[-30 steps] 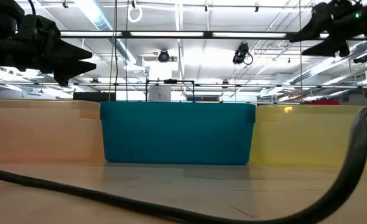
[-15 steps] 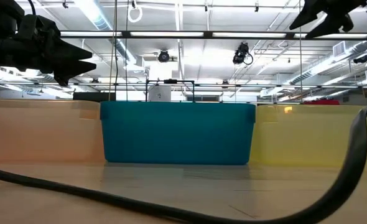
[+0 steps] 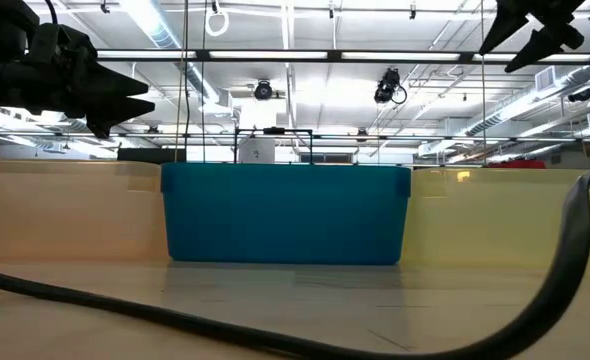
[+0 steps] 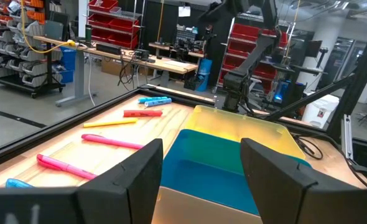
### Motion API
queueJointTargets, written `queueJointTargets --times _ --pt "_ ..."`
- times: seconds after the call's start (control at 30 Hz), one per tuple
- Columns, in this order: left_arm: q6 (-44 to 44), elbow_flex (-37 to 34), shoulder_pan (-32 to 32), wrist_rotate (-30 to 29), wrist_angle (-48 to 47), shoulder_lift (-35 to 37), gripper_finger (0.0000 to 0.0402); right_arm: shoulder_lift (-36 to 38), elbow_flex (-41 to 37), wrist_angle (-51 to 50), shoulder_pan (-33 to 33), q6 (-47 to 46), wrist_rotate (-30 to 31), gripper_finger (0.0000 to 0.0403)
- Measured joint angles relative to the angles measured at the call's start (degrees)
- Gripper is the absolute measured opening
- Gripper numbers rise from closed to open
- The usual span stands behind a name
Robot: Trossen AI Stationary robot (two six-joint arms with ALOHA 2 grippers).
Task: Pick & Place Markers
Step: Put the orange marker into the yellow bin
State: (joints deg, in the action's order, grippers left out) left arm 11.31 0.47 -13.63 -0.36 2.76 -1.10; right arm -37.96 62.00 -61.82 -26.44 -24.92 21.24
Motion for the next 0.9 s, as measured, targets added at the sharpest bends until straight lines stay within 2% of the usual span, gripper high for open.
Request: queueJointTargets --times 0.27,0.57,0.9 --pt "-0.02 0.02 0.00 0.00 -0.02 -0.02 0.0222 -3.01 2.68 -7.71 0.02 -1.85 -7.38 0.0378" --pt "-0.01 0.02 0.00 0.00 -0.01 0.00 0.0222 -6.80 7.06 -17.31 0.01 -5.99 -10.79 0.0378" --pt "0.00 0.02 -0.02 0.00 -0.01 0.00 0.0222 -12.21 12.17 -28.07 0.02 -6.00 -11.90 0.0378"
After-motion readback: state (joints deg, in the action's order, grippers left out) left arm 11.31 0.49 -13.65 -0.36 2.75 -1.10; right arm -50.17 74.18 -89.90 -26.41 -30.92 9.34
